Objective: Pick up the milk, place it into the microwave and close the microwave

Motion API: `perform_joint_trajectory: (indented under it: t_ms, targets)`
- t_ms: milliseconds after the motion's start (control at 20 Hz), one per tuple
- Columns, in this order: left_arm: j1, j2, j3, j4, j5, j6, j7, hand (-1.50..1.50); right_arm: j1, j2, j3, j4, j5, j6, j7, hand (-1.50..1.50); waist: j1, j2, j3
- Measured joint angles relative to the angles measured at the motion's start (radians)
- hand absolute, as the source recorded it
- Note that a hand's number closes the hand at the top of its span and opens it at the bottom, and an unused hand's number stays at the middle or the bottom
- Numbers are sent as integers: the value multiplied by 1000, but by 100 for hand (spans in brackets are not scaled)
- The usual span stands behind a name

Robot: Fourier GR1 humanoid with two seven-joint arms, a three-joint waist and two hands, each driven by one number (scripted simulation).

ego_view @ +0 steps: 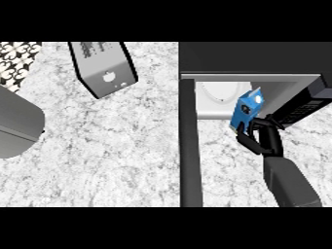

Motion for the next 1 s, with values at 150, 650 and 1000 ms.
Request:
perform_joint_trajectory:
  t_ms: [150, 650, 1000]
  targets:
    - [-8, 6, -1, -1, 4, 3, 7, -150, -34, -17, -1, 24, -2, -7, 31, 150, 5, 3, 2]
    - [-65, 33, -7, 0, 13, 13, 15, -150, -67, -35, 13, 90, 3, -79, 6, 150, 28, 3, 2]
    - [-98, 58, -6, 8, 22, 20, 25, -150, -74, -36, 8, 123, -14, -149, -22, 150, 42, 1, -4]
